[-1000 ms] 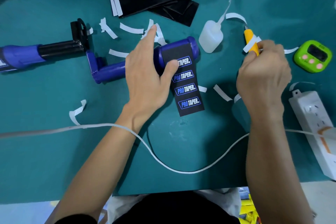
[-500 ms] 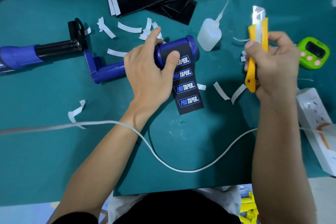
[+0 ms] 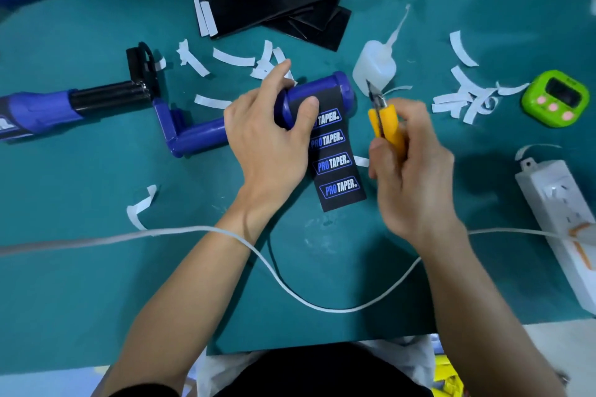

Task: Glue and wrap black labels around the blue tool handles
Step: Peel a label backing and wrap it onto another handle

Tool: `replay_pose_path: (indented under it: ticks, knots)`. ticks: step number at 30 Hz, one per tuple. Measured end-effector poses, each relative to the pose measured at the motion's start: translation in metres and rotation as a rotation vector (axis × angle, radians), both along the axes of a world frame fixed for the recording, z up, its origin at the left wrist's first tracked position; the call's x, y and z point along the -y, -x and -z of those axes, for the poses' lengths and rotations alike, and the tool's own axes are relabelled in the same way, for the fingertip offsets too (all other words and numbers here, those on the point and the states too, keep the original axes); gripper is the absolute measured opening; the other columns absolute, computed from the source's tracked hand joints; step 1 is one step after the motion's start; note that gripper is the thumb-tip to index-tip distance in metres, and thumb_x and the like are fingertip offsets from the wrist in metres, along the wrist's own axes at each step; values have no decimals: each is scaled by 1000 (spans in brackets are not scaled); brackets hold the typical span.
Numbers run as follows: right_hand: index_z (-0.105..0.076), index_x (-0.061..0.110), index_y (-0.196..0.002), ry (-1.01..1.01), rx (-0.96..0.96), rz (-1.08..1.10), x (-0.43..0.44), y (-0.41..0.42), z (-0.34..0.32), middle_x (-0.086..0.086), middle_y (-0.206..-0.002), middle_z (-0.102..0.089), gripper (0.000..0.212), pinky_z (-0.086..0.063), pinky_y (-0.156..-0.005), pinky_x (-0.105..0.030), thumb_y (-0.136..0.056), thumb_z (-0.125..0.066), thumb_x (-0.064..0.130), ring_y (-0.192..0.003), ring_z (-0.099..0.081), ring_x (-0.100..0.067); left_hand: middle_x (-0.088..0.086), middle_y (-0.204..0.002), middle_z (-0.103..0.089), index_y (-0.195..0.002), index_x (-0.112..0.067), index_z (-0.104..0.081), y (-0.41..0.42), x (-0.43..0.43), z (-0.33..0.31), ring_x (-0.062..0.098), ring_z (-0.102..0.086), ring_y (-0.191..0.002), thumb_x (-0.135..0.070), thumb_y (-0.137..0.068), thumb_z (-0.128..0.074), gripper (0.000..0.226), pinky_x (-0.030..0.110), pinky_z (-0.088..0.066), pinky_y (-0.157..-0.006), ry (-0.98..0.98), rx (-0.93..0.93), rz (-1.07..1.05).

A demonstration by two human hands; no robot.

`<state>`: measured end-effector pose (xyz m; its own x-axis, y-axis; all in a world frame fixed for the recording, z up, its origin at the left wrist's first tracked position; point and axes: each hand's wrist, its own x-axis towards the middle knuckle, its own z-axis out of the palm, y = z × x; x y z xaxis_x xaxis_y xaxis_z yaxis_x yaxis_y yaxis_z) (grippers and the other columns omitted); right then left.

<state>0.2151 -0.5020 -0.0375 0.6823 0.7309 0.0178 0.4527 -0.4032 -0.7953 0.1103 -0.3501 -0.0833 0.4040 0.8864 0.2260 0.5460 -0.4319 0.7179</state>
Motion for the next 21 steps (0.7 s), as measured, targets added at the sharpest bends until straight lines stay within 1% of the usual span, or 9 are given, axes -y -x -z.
replay_pose_path:
  ticks: [3,4,6,7,9,12,13,16,21]
  knots:
    - [-50,28,-121,86,72,44,-6,4,0,4,-65,-51,20,-22,-58,-28,-103,-43,26,-66,-52,4,-19,-111,-73,-134,-25,-66,0,2,-2,11,-59,-101,-41,-90,-69,46,20,-28,-105,15,17,-14]
    - [-53,25,-123,127,64,58,-7,5,2,6,-66,-49,22,-20,-59,-29,-104,-44,26,-65,-50,3,-19,-111,-73,-133,-26,-67,-1,3,-3,10,-58,-101,-41,-90,-69,46,20,-28,-105,18,20,-20]
    - [-56,20,-126,195,72,52,-9,7,3,9,-64,-45,24,-17,-59,-31,-105,-45,23,-60,-40,-15,-20,-111,-73,-132,-26,-68,-1,4,-5,9,-57,-102,-41,-89,-70,45,20,-29,-105,29,31,-28]
    - [-57,18,-126,223,81,42,-11,8,3,11,-61,-43,23,-16,-60,-33,-106,-46,22,-57,-35,-19,-19,-110,-73,-131,-26,-68,-1,4,-5,8,-56,-102,-41,-89,-70,45,21,-30,-106,35,39,-32]
    - [-57,19,-124,286,62,25,-15,10,2,10,-61,-45,22,-20,-61,-37,-107,-45,23,-60,-39,-30,-19,-110,-74,-131,-26,-69,0,5,-6,8,-57,-102,-41,-88,-71,45,23,-31,-107,47,45,-38]
    - [-56,19,-123,323,0,-15,-18,11,0,0,-69,-61,22,-41,-62,-43,-106,-42,25,-66,-54,-39,-18,-111,-74,-130,-25,-70,0,6,-8,12,-59,-102,-41,-88,-71,45,26,-33,-107,61,49,-32]
    - [-56,19,-123,327,-11,-20,-18,12,-1,-3,-71,-64,22,-45,-63,-44,-106,-43,26,-68,-56,-40,-17,-111,-74,-130,-25,-70,-1,6,-9,13,-60,-103,-41,-88,-71,45,26,-33,-107,64,50,-31]
    - [-54,19,-134,341,-15,-11,-20,16,-3,-7,-77,-67,30,-43,-65,-42,-107,-42,26,-71,-58,-41,-18,-110,-73,-130,-26,-70,-1,6,-9,14,-60,-103,-41,-88,-72,45,24,-32,-106,73,51,-36]
    - [-37,17,-153,421,50,10,-27,25,-2,-12,-92,-69,47,-34,-67,-41,-107,-41,28,-79,-61,-43,-19,-109,-73,-129,-27,-70,-1,5,-9,9,-59,-101,-42,-88,-72,43,29,-35,-106,67,54,-36]
